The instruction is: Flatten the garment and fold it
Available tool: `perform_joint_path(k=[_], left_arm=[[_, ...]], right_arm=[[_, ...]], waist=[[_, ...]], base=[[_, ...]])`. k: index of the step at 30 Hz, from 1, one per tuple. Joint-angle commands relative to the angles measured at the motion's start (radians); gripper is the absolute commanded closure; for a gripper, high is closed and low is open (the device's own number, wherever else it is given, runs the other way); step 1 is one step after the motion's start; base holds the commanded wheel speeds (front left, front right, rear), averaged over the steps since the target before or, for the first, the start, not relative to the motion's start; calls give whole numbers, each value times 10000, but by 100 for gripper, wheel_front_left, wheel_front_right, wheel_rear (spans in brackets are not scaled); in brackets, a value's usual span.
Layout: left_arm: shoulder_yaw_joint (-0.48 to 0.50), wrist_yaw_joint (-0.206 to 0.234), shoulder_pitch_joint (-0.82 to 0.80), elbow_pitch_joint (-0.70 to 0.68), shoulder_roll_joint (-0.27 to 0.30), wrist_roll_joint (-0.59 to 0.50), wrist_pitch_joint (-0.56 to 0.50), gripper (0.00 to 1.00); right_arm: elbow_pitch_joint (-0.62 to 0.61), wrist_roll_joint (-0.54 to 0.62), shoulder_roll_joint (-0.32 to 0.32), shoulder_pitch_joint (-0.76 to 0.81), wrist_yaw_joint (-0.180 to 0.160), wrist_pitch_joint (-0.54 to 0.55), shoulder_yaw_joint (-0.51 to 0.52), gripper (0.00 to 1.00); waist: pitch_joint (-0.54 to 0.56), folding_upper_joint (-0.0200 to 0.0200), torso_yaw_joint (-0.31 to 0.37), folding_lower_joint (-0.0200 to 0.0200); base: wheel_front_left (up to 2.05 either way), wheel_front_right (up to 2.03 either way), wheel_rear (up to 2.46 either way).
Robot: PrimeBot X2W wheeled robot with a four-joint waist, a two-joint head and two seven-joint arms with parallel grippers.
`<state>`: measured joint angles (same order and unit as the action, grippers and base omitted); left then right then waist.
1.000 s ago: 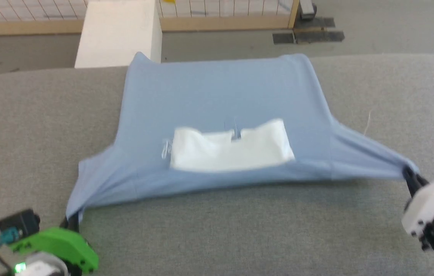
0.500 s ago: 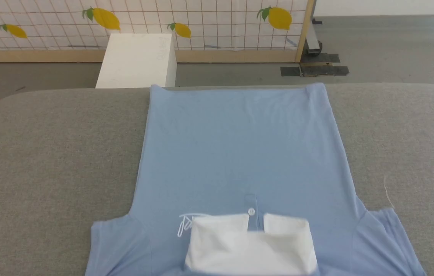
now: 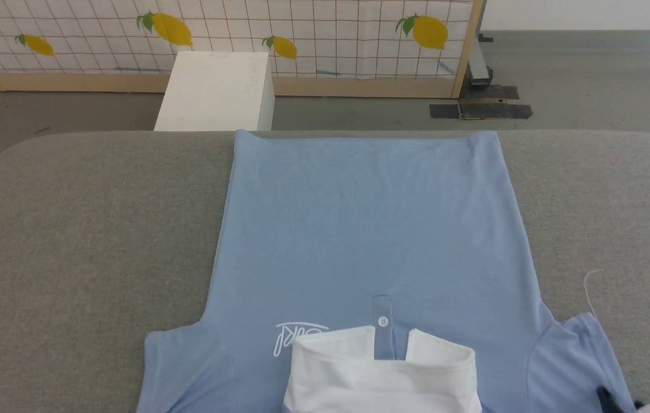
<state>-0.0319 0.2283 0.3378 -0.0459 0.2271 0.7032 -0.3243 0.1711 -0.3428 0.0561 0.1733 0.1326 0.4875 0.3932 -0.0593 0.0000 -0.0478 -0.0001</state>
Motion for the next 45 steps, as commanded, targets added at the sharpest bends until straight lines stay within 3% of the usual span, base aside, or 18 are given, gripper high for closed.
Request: perform_joint_path(k=[1,9,16,20,32,39,45], left_arm=[[-21,-68,-235,-45,30,-77,41,100],[-241,-188,-628,-171,14,-139,75,100],[-446,-393,-1407,-264,-120,-138,247,100],[-645,-586,-1908,-145,-303,-118,420,100],[-1201,-1180,-3056,198,-761,-177,1047,100],[-1554,-1433,-3440,517,-1002,-170,1223,100],[-1704,-1578,-3619,792,-1090,-126,1328,100]], right_arm=[[-188,126,-58,-357,-19,-388,-230,0],[-1126,1128,-7,-2282,-19,-2508,-752,0],[342,1448,931,-5299,-19,-3909,-1220,0],[1551,1575,1468,-7033,-19,-3913,-1266,0],[4104,2261,2741,-10886,-19,-865,-930,0],[4326,2856,3201,-11851,-19,1465,-690,0],[3912,3471,3231,-12168,-19,3247,-346,0]], waist=[[-29,0,-49,1],[-447,0,-331,1],[-1792,0,-981,1],[-2736,0,-1424,1],[-4817,0,-2659,1],[-5446,0,-3066,1],[-5682,0,-3169,1]], base=[[0,0,0],[0,0,0],[0,0,0],[0,0,0],[0,0,0],[0,0,0],[0,0,0]])
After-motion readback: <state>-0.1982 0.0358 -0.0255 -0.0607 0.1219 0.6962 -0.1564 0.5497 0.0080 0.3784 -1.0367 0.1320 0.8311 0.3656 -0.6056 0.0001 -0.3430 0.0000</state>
